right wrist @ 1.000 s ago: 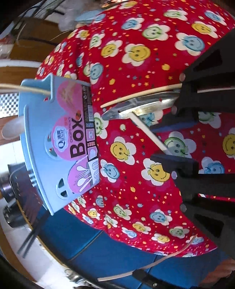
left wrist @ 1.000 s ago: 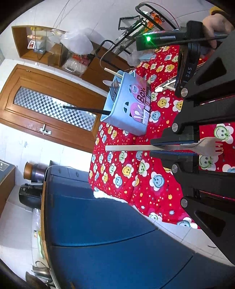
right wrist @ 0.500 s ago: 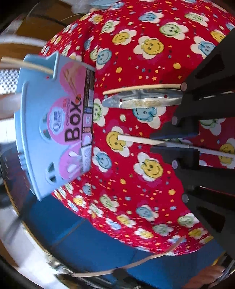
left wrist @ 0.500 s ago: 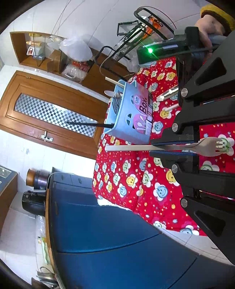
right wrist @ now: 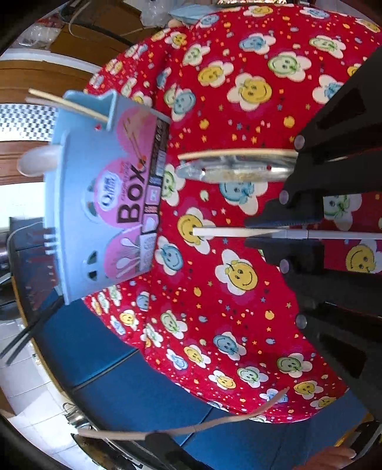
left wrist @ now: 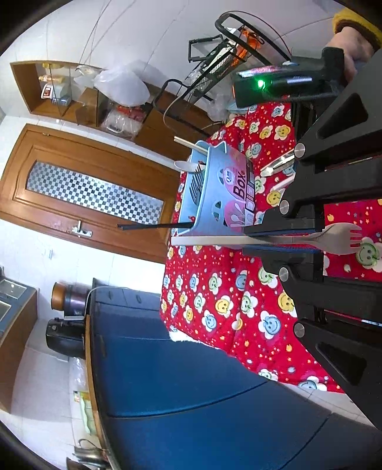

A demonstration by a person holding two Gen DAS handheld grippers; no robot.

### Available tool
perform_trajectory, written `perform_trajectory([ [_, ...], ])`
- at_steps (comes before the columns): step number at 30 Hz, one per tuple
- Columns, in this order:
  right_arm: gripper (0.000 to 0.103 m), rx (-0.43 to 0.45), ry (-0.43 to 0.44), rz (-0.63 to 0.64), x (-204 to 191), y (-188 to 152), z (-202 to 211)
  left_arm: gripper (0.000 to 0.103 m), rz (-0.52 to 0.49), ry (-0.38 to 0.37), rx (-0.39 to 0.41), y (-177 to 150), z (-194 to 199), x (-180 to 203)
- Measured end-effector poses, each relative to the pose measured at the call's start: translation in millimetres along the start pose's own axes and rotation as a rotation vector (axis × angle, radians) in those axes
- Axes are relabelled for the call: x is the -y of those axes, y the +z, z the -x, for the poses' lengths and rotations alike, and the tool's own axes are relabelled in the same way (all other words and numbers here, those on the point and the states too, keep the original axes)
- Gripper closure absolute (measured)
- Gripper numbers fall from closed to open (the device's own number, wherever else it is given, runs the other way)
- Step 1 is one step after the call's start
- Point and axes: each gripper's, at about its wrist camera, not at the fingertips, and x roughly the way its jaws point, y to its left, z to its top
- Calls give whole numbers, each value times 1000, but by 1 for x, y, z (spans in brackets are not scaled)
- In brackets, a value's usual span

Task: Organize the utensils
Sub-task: 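Carry the white fork and silver knife over the blue box with both grippers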

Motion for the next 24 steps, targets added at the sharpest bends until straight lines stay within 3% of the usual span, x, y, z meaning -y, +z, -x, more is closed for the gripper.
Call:
perform_trajectory([
  [12, 95, 148, -45, 31, 6, -5, 41, 97, -45, -22, 37, 8, 6, 29],
  [24, 95, 268, -38, 33, 17, -5, 71, 97, -56, -29, 59, 23, 2, 47],
])
